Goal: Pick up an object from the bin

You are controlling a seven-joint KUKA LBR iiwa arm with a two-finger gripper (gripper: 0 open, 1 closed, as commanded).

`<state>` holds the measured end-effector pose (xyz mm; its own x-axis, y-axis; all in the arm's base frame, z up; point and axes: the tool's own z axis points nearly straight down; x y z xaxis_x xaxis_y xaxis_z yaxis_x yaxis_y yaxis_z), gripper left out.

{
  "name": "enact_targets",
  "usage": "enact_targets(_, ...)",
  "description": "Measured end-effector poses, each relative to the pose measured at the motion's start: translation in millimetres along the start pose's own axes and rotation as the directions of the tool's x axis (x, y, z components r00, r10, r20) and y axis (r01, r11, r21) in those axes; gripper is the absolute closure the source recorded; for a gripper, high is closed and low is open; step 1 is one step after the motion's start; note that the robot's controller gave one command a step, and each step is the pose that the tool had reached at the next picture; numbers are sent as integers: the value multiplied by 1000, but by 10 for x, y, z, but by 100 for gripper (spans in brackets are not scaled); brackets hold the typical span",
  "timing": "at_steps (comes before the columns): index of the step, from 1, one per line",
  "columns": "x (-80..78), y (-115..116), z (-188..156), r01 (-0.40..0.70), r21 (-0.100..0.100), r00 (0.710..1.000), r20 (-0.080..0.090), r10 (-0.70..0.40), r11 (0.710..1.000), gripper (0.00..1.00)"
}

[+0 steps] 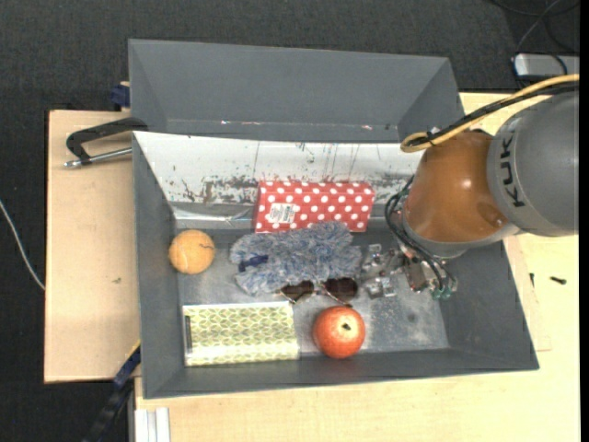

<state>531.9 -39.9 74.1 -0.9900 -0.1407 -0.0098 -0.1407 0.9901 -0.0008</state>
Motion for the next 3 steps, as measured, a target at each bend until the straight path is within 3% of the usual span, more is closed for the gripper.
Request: enact_targets(3,0,0,0,0,0,1000,0,0,1000,100)
